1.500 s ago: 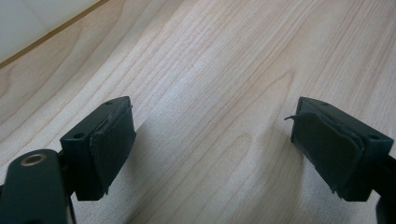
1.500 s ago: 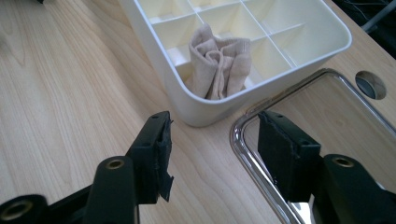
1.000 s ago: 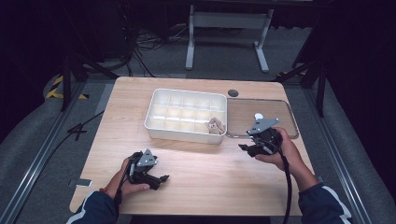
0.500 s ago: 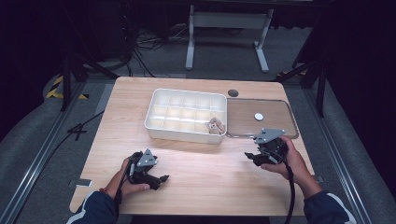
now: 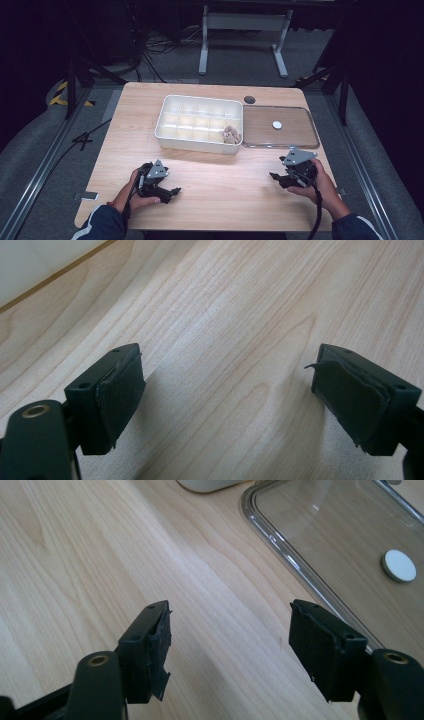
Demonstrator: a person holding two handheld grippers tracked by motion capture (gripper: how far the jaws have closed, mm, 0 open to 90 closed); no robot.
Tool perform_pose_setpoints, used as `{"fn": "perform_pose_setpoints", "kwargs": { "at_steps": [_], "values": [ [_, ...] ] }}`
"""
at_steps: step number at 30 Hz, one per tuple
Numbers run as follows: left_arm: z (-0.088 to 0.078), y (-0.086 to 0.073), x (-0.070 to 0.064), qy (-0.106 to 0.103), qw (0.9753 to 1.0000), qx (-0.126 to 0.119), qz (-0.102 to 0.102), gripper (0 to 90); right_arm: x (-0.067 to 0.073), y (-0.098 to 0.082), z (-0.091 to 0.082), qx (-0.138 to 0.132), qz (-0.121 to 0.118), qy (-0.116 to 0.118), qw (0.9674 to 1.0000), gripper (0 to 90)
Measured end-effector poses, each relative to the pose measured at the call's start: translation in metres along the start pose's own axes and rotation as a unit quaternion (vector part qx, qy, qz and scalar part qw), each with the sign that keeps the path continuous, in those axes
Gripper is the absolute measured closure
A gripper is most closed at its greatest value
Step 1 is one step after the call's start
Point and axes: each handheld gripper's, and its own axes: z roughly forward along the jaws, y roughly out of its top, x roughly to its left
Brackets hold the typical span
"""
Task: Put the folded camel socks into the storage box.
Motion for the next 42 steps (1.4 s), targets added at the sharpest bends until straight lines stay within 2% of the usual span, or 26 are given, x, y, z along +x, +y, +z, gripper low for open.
{"fn": "perform_pose_setpoints", "kwargs": {
  "at_steps": [5,11,13,15,18,20,21,27,42],
  "values": [
    [0.000,0.000,0.000,0.000,1.0000,0.000,0.000,13.7,0.002,-0.017,-0.002,-0.007,0.006,0.004,1.0000,33.5],
    [0.000,0.000,0.000,0.001,1.0000,0.000,-0.002,13.7,0.003,-0.042,-0.004,-0.015,0.038,0.012,0.9991,33.2],
    [0.000,0.000,0.000,0.001,1.0000,0.000,-0.002,13.7,0.003,-0.045,-0.004,-0.014,0.039,0.011,0.9991,33.2],
    [0.000,0.000,0.000,0.000,1.0000,0.000,-0.001,13.7,0.005,-0.057,-0.003,-0.015,0.058,0.023,0.9979,32.5],
    [0.000,0.000,0.000,0.001,1.0000,0.000,-0.002,13.7,0.005,-0.066,-0.003,-0.018,0.067,0.027,0.9972,32.3],
    [0.000,0.000,0.000,0.001,1.0000,0.000,-0.002,13.7,0.006,-0.076,-0.001,-0.034,0.091,0.031,0.9947,30.9],
    [0.000,0.000,0.000,0.000,1.0000,0.000,-0.001,13.7,0.004,-0.086,-0.001,-0.063,0.124,0.042,0.9894,30.5],
    [0.000,0.000,0.000,0.000,1.0000,0.002,-0.001,13.4,0.002,-0.091,-0.004,-0.060,0.132,0.025,0.9891,28.0],
    [0.000,0.001,0.000,0.003,1.0000,0.002,0.000,13.3,0.002,-0.091,-0.003,-0.060,0.133,0.022,0.9891,26.7]
  ]
}}
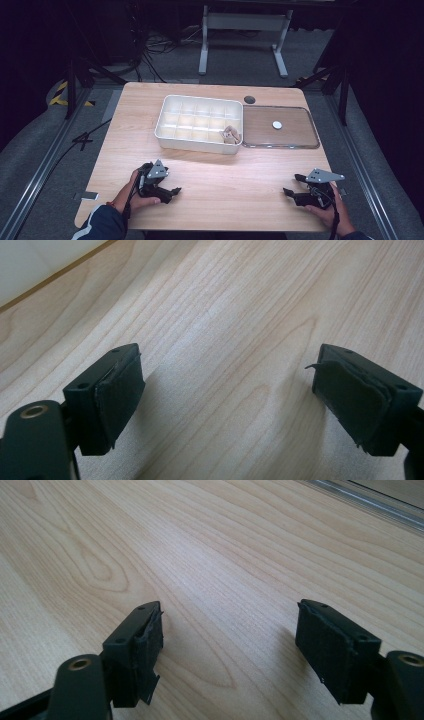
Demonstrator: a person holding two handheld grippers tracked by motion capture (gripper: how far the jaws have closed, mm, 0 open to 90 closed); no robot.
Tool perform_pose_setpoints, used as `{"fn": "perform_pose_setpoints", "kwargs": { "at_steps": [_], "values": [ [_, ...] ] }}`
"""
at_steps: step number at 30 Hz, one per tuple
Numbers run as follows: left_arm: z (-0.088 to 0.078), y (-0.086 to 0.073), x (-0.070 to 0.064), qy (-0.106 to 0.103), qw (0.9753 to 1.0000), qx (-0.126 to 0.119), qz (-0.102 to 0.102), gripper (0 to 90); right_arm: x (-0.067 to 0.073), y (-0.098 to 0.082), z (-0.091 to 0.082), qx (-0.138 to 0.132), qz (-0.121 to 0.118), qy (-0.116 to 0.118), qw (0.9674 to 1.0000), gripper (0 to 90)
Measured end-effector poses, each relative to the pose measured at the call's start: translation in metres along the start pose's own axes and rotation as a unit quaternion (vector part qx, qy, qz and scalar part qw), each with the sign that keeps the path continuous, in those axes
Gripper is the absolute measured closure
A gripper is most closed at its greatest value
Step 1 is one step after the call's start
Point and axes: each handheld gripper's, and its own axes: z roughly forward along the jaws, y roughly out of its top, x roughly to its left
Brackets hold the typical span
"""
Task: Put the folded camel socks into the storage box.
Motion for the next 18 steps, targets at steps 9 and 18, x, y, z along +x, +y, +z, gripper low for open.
{"fn": "perform_pose_setpoints", "kwargs": {
  "at_steps": [9,18],
  "values": [
    [0.0003,0.0000,-0.0006,0.002,1.0000,-0.001,-0.003,13.2,-0.0011,0.0012,0.0012,0.000,0.002,0.003,1.0000,26.5],
    [0.0006,0.0001,-0.0006,0.000,1.0000,-0.001,-0.004,13.0,-0.0011,0.0012,0.0012,0.000,0.002,0.002,1.0000,26.5]
  ]
}}
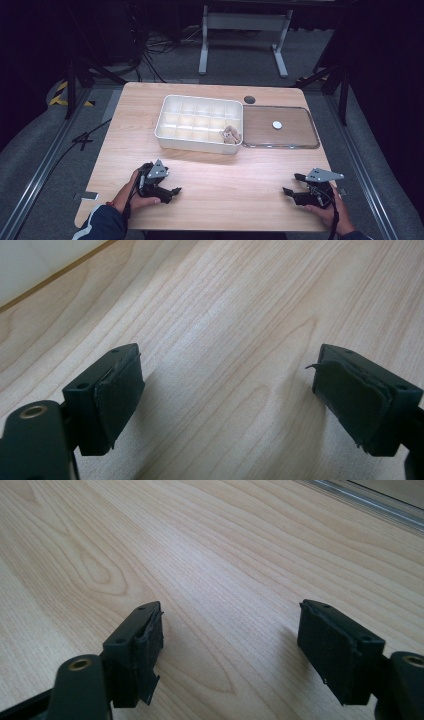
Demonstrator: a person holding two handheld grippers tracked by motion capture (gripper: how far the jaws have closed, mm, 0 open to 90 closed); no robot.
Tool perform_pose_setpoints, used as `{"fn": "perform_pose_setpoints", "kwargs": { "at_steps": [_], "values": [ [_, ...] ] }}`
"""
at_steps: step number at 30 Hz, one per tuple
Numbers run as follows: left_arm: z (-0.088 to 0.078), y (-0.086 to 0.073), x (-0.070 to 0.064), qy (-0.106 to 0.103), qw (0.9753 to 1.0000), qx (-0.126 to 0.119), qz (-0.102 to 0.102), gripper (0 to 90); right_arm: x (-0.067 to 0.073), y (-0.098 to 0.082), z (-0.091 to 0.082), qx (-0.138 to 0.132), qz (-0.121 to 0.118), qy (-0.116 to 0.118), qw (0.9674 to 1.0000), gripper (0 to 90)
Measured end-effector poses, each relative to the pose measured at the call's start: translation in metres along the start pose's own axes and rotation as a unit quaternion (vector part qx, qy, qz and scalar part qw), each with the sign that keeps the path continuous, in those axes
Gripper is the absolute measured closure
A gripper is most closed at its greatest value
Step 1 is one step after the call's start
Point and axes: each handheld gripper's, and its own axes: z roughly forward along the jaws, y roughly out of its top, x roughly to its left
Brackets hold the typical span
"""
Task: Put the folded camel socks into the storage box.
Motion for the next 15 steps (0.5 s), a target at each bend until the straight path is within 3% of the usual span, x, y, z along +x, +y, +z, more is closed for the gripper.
{"fn": "perform_pose_setpoints", "kwargs": {
  "at_steps": [15],
  "values": [
    [0.0014,0.0013,-0.0006,0.001,1.0000,0.001,-0.002,12.1,0.0004,0.0002,0.0001,0.000,0.001,-0.002,1.0000,25.9]
  ]
}}
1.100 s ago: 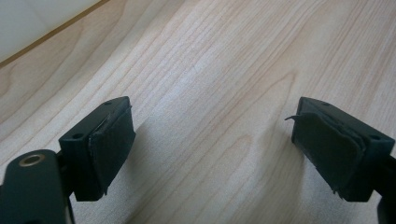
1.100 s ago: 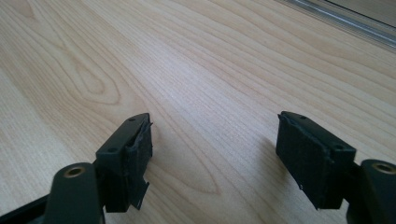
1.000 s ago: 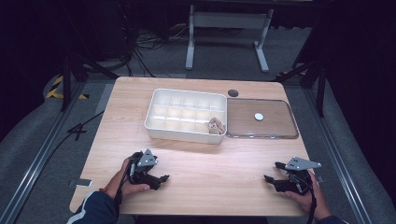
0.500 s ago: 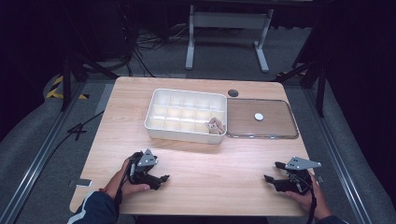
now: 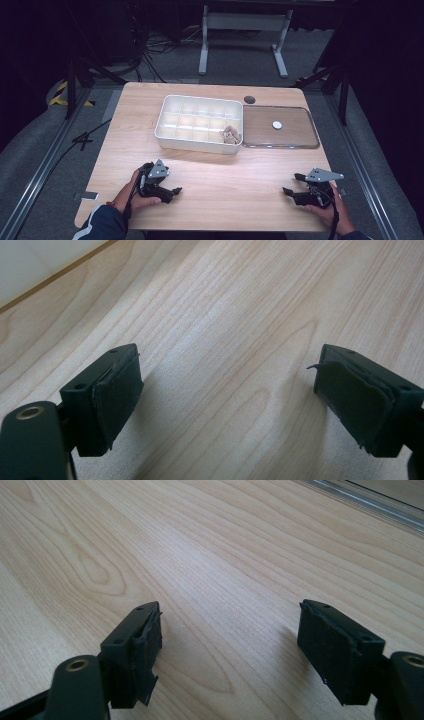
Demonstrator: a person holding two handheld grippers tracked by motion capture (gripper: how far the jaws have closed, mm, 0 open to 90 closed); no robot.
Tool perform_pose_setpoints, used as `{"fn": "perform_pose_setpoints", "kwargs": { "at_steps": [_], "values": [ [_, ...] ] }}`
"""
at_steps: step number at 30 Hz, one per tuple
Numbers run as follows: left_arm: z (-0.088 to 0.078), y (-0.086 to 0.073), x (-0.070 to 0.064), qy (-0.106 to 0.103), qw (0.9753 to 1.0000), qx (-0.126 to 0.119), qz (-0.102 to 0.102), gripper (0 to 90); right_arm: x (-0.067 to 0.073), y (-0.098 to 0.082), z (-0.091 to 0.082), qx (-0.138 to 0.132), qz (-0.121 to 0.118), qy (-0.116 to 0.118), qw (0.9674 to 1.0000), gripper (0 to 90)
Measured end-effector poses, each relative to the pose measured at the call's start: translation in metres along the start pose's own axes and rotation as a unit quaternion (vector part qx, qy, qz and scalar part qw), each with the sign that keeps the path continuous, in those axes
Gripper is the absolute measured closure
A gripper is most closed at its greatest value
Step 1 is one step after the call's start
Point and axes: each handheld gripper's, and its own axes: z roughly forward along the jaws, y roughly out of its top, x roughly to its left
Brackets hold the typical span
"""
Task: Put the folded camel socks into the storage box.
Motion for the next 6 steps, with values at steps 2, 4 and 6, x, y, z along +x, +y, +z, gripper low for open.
{"fn": "perform_pose_setpoints", "kwargs": {
  "at_steps": [2,4,6],
  "values": [
    [0.0001,0.0001,-0.0001,0.000,1.0000,0.000,0.000,12.0,0.0000,0.0000,-0.0001,0.001,0.000,-0.001,1.0000,25.9],
    [0.0000,0.0001,-0.0001,0.000,1.0000,0.000,0.000,11.9,0.0000,0.0000,-0.0001,0.000,0.000,0.000,1.0000,25.9],
    [0.0001,0.0001,-0.0001,0.000,1.0000,0.000,-0.001,11.9,0.0000,0.0000,-0.0001,0.001,0.000,0.000,1.0000,25.9]
  ]
}}
